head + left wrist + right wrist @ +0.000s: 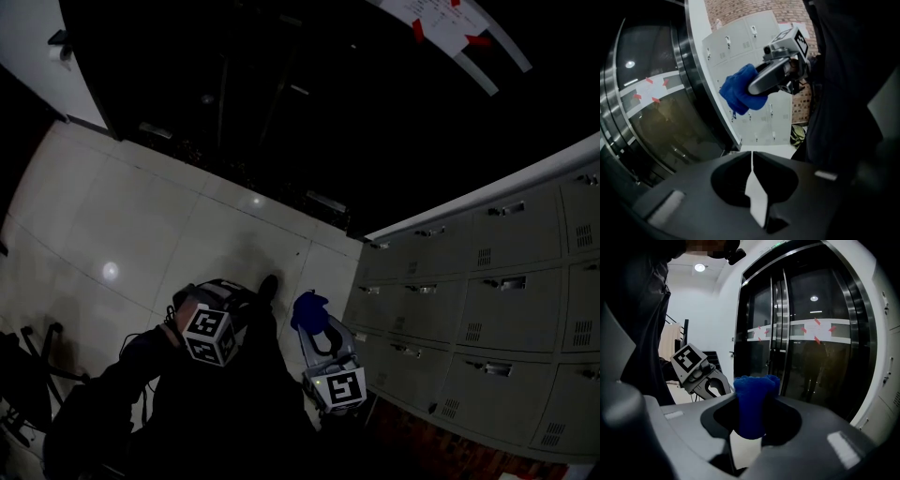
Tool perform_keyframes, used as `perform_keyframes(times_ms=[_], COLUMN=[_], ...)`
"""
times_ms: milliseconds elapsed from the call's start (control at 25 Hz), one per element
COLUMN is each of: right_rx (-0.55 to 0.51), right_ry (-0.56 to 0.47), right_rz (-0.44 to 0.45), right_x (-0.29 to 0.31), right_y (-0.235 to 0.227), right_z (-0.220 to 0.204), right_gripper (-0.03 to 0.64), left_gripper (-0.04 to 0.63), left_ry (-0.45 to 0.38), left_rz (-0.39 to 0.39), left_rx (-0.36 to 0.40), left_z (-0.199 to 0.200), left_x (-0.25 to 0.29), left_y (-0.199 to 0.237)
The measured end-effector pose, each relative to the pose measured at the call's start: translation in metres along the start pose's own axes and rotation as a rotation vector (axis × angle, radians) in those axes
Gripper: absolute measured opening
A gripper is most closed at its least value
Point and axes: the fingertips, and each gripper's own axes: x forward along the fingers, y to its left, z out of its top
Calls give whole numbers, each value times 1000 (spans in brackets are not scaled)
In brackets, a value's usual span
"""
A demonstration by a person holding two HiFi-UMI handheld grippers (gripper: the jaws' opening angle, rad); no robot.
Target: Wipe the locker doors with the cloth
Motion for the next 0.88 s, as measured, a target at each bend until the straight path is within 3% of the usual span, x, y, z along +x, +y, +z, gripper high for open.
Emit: perform_keyframes(times_ms=[240,440,680,880], right_rx=[19,53,138,246], right_ry=[-4,-39,-34,-25], right_rz=[-17,-76,-252,-467], right_x=[33,42,22,-20], right_y=[-88,-182,-289,-345], right_z=[-6,15,-5,-20], right_gripper=[115,115,115,115], left_gripper=[9,3,3,3], left_ry=[18,1,-37,-96], left_rz=[-5,-40,-139,-275], left_rx=[30,95,278,412], left_z=[18,63,134,195], left_x=[51,100,180,220], left_y=[79,155,214,227])
